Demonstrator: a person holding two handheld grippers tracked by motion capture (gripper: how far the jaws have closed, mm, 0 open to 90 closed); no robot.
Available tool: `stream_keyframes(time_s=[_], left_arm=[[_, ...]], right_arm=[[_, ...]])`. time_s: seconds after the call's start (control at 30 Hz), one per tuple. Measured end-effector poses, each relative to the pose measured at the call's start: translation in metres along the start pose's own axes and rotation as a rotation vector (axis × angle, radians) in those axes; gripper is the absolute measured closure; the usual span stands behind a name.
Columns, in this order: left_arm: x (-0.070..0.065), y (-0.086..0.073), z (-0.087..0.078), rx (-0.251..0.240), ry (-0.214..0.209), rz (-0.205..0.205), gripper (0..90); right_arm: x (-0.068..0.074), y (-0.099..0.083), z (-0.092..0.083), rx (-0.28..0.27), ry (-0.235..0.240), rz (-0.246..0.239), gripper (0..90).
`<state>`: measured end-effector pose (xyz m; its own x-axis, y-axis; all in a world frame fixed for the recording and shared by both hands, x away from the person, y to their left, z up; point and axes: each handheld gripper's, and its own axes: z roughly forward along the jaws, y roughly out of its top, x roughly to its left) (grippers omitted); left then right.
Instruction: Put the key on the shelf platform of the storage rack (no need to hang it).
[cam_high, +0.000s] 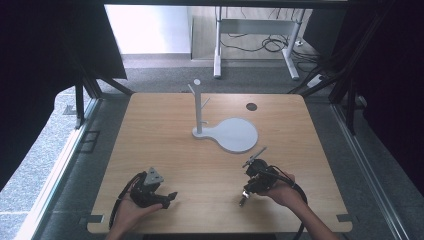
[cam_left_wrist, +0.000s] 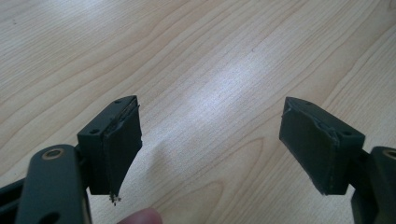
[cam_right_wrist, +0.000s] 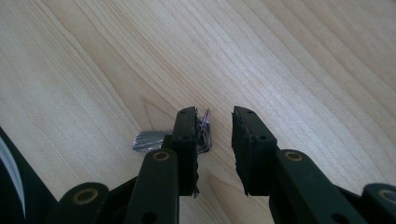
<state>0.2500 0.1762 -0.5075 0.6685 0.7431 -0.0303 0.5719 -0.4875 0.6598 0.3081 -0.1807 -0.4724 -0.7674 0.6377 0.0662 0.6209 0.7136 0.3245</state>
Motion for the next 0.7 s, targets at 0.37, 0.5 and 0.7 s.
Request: stream_keyframes(time_s=[0.37,0.5,0.7], left_arm=[[-0.001,0.0,0.001,0.009,0.001,0.006,21.2],[-0.001,0.0,0.001,0.009,0.001,0.007,21.2],[-0.001,0.0,0.001,0.004,-0.002,0.005,21.2]], right_arm=[[-0.001,0.002,0.007,0.018,0.013,0.015,74.4],[-0.001,0.003,0.012,0.024,0.016,0.016,74.4],[0.001,0.005,0.018,0.037,0.012,0.014,76.1]])
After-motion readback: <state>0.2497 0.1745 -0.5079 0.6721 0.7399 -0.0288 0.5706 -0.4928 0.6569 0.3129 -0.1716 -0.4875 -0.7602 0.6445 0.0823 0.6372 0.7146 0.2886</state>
